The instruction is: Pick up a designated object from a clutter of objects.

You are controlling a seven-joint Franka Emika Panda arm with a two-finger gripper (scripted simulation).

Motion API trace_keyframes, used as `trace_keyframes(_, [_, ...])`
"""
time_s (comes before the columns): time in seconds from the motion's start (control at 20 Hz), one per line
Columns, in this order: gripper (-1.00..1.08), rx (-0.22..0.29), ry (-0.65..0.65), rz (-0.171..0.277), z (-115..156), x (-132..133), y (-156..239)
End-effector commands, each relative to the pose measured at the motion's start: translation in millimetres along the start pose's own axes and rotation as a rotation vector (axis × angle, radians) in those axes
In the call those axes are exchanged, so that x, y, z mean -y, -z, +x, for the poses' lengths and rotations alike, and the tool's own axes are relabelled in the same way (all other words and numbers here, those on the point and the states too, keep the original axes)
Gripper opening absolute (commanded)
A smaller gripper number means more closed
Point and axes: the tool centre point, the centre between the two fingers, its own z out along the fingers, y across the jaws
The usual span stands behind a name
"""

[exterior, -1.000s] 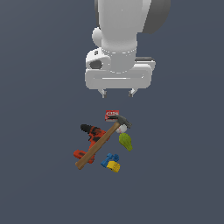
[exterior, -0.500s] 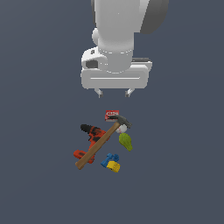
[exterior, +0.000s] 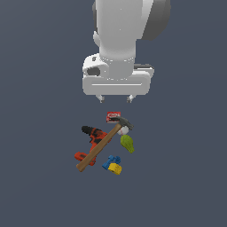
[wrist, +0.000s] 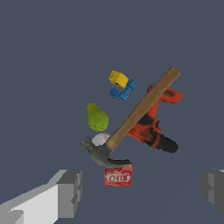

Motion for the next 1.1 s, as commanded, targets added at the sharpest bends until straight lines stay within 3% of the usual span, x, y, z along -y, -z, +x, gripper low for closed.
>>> trace_keyframes(0.0, [1.0,0.001,0.004,0.001,6.8,0.4,-8.2])
trace_keyframes(0.4, [1.0,0.003,0.026,0.003,40.9,2.9,-53.3])
trace_keyframes(1.05, [1.0,0.008,0.072,0.009,95.6,9.2,-167.7])
